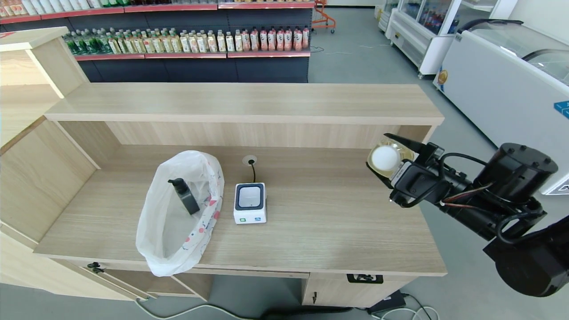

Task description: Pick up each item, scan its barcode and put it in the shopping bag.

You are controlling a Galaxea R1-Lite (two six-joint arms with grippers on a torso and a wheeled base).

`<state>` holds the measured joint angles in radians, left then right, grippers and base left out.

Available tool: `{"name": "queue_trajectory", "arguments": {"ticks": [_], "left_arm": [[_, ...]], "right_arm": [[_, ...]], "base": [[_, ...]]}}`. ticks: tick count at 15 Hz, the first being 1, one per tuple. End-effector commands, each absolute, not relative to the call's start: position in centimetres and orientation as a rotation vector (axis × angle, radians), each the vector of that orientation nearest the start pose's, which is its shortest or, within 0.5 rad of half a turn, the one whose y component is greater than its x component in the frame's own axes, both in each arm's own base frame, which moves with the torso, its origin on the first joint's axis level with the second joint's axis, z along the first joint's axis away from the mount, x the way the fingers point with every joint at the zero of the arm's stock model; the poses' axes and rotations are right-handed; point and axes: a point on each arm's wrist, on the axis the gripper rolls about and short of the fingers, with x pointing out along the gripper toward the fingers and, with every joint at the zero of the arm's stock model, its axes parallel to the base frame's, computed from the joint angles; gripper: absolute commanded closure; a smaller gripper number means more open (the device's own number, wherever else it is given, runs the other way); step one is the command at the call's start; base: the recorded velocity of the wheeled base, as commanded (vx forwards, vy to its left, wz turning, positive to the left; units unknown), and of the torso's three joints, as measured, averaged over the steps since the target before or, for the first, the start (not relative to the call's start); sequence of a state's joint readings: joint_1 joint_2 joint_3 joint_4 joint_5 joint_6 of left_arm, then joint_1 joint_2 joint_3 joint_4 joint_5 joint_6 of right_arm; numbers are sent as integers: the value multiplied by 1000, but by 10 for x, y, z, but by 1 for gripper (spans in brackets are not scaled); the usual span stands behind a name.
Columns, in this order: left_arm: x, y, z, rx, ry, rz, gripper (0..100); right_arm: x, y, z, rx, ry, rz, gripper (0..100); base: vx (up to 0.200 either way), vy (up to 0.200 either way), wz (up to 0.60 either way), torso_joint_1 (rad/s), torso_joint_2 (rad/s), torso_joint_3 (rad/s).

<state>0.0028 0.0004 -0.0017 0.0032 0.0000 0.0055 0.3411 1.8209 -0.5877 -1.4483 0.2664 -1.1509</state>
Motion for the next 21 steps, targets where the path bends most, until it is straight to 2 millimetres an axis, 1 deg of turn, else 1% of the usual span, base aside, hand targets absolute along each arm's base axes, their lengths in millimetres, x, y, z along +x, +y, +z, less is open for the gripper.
{"name": "queue_trajectory", "arguments": {"ticks": [1, 4, 6, 7, 10, 13, 16, 17, 18, 20, 21], "left_arm": [[-23, 0, 76, 6, 2, 3, 0], [-23, 0, 76, 5, 2, 3, 0], [-23, 0, 76, 5, 2, 3, 0], [-23, 0, 76, 6, 2, 3, 0], [-23, 0, 76, 6, 2, 2, 0], [-23, 0, 76, 6, 2, 2, 0], [-23, 0, 76, 6, 2, 2, 0], [-23, 0, 76, 8, 2, 2, 0], [-23, 0, 76, 9, 2, 2, 0], [-23, 0, 76, 11, 2, 3, 0], [-23, 0, 76, 11, 2, 3, 0]], "right_arm": [[285, 107, 170, -1098, -535, 416, 100], [289, 107, 167, -999, -506, 439, 100], [300, 106, 170, -979, -526, 455, 100], [310, 104, 169, -980, -551, 487, 100], [329, 97, 155, -961, -513, 500, 100], [337, 100, 144, -902, -493, 566, 100], [347, 103, 137, -859, -500, 619, 100], [355, 105, 129, -838, -495, 653, 100], [357, 106, 124, -831, -498, 677, 100], [375, 91, 102, -841, -522, 699, 100], [379, 87, 92, -841, -522, 710, 100]], "base": [[0, 200, 0, 7, 2, 2], [0, 200, 0, 1, 1, 2], [0, 200, 0, 2, 5, 0], [0, 200, 0, 2, 7, 2], [0, 200, 0, -1, 2, 1], [0, 200, 0, 4, 4, -2], [0, 200, 0, 4, 6, 2], [0, 200, 0, -2, 7, 2], [0, 0, 0, 0, 0, 0], [0, 0, 0, 0, 0, 0], [0, 0, 0, 0, 0, 0]]}}
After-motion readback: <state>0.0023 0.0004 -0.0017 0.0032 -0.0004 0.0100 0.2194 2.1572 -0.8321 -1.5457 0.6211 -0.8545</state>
